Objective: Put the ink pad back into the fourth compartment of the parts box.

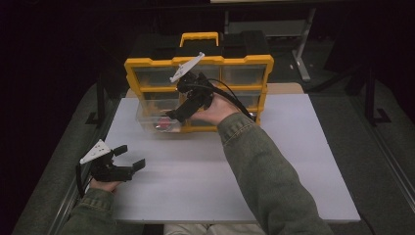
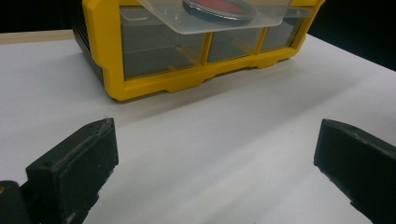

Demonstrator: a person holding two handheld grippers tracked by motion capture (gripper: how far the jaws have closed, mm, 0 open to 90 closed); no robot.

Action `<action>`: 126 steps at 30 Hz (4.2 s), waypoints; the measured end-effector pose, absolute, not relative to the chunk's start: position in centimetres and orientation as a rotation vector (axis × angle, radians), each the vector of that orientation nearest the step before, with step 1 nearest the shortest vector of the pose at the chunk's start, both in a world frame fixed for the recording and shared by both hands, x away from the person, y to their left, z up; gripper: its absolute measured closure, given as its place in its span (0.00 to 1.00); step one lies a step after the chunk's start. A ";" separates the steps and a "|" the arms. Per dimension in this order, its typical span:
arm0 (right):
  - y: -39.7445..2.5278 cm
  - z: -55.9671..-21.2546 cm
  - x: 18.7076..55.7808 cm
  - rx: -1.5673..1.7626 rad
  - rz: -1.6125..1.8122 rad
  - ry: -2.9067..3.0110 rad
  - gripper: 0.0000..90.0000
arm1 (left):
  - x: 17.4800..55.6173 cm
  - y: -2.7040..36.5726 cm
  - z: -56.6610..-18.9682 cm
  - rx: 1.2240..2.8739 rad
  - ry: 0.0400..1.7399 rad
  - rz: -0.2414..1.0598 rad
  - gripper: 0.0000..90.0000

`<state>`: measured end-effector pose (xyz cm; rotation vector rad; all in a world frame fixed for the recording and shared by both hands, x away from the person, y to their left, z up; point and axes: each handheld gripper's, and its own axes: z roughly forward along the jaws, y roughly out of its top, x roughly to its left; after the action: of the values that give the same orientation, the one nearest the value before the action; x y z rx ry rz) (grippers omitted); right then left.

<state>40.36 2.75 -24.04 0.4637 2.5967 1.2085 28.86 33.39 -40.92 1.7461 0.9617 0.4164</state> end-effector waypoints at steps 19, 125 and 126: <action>-0.6 -24.7 38.2 0.471 1.252 2.551 0.00 | 28.8 33.5 -40.9 1.739 0.966 0.418 0.00; -20.8 -39.8 29.4 1.036 1.426 2.143 0.00 | 28.4 33.6 -40.8 1.742 0.975 0.427 0.00; -21.0 -39.9 29.4 1.045 1.425 2.140 0.00 | 28.4 33.6 -40.8 1.742 0.975 0.426 0.00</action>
<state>29.39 -20.96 -39.93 1.0448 2.1401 1.4248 28.38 33.55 -40.81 1.7418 0.9751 0.4262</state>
